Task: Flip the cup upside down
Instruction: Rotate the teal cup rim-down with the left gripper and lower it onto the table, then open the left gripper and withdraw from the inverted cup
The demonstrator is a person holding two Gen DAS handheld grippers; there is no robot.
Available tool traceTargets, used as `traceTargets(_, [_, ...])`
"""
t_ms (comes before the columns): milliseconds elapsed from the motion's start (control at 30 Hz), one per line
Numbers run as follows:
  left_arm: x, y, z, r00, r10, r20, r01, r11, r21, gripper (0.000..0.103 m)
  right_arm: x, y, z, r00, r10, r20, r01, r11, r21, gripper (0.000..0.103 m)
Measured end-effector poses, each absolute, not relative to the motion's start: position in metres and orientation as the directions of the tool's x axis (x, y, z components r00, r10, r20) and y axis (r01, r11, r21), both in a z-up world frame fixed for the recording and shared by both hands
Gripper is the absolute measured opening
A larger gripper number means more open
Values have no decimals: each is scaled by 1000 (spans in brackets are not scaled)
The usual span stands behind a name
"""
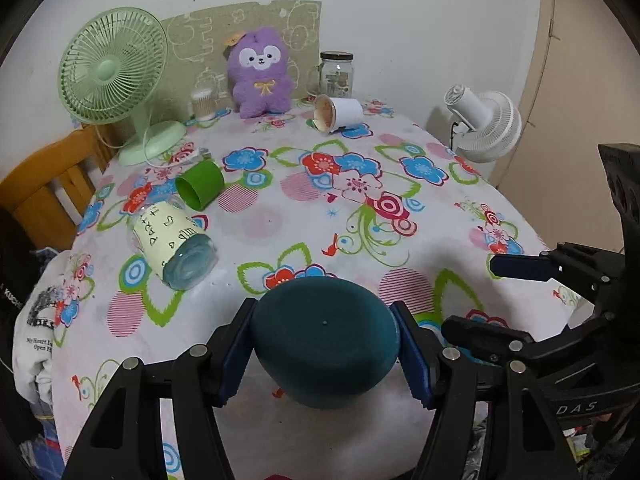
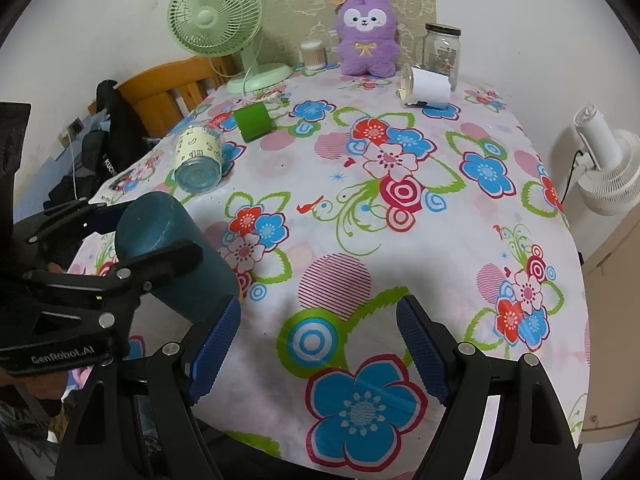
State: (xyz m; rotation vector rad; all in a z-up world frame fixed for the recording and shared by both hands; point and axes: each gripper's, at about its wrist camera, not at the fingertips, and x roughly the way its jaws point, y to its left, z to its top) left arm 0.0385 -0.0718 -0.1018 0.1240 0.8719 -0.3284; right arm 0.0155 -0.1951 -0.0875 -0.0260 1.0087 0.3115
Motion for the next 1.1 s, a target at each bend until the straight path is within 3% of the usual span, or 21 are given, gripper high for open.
traceTargets(167, [38, -73, -103, 599, -230, -767, 331, 943, -25, 68, 16, -197, -86, 498, 239, -834, -265, 957, 116, 82])
traceTargets(233, [38, -72, -101, 608, -226, -761, 327, 945, -19, 75, 16, -196, -85, 498, 237, -834, -265, 957, 114, 82])
traceTargets(567, [35, -63, -83, 652, -195, -732, 292, 956, 6, 88, 13, -197, -75, 521, 239, -820, -265, 958, 111, 82])
traceTargets(800, [23, -58, -58, 722, -177, -669, 260, 965, 25, 103, 10, -194, -56, 572, 214, -792, -256, 964, 76, 83])
traceTargets(1100, [9, -38, -20, 830, -123, -544, 163, 986, 25, 103, 0, -179, -9, 716, 143, -683, -232, 972, -40, 96])
